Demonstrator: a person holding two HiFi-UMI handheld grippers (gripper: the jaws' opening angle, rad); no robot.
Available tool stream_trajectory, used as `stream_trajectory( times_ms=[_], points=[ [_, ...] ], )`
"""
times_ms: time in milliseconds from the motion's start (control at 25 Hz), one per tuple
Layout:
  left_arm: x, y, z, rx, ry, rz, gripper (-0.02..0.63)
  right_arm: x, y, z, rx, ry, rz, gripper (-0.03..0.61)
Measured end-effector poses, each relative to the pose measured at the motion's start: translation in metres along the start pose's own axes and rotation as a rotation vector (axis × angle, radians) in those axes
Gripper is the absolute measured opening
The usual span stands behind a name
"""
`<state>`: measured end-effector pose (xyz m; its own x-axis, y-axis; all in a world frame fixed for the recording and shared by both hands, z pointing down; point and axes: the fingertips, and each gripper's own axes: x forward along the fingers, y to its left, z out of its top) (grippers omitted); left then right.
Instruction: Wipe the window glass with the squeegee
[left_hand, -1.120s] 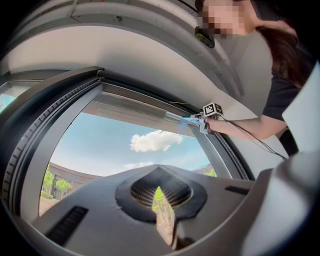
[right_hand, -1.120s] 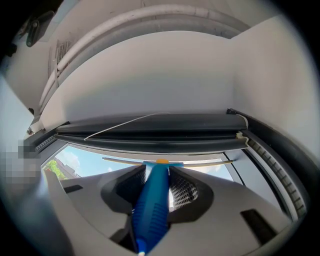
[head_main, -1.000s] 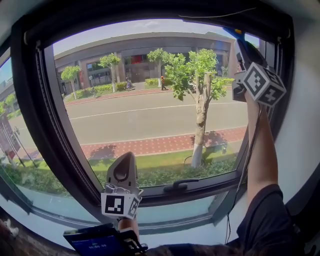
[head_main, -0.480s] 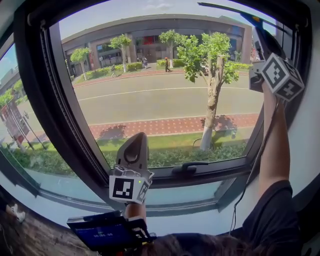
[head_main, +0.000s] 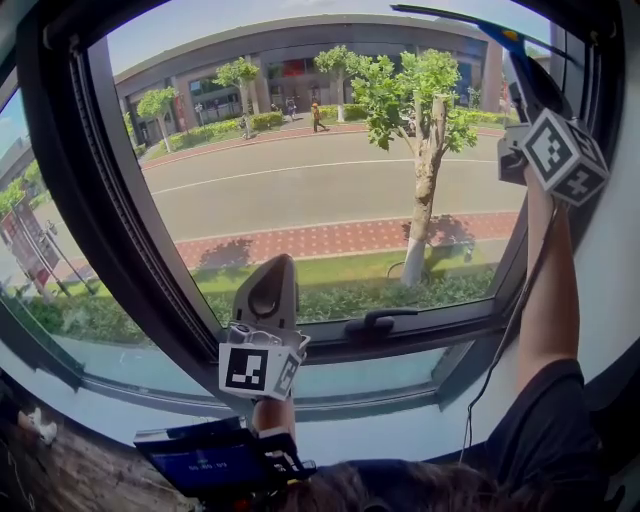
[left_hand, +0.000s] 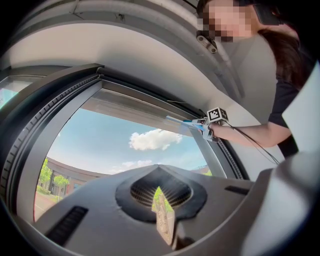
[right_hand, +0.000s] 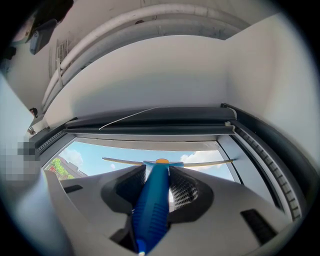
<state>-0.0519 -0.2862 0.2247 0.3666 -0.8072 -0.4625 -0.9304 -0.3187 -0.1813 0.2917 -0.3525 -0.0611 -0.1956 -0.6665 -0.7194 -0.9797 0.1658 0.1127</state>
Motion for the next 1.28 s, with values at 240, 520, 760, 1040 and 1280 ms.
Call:
stream_trajectory(
  times_ms=[240, 520, 760, 1040, 1280],
  points=[
    [0.000, -0.005, 0.004, -0.004, -0.009, -0.015, 0.002, -0.006, 0.001, -0.005, -0.001, 0.023, -0.002, 0.143],
    [-0.001, -0.008, 0.005, -0.009, -0.011, -0.032, 0.002, -0.015, 0.003, -0.017, 0.001, 0.045, 0.002, 0.143],
    [0.002, -0.015, 0.003, -0.002, -0.007, -0.051, 0.002, -0.023, 0.007, -0.023, -0.008, 0.049, 0.015, 0.143],
    [0.003, -0.019, 0.001, -0.002, -0.001, -0.063, 0.002, -0.039, 0.009, -0.039, -0.018, 0.063, 0.033, 0.143],
    [0.004, -0.021, 0.001, -0.004, 0.004, -0.067, 0.002, -0.049, 0.011, -0.049, -0.025, 0.073, 0.035, 0.143]
  ],
)
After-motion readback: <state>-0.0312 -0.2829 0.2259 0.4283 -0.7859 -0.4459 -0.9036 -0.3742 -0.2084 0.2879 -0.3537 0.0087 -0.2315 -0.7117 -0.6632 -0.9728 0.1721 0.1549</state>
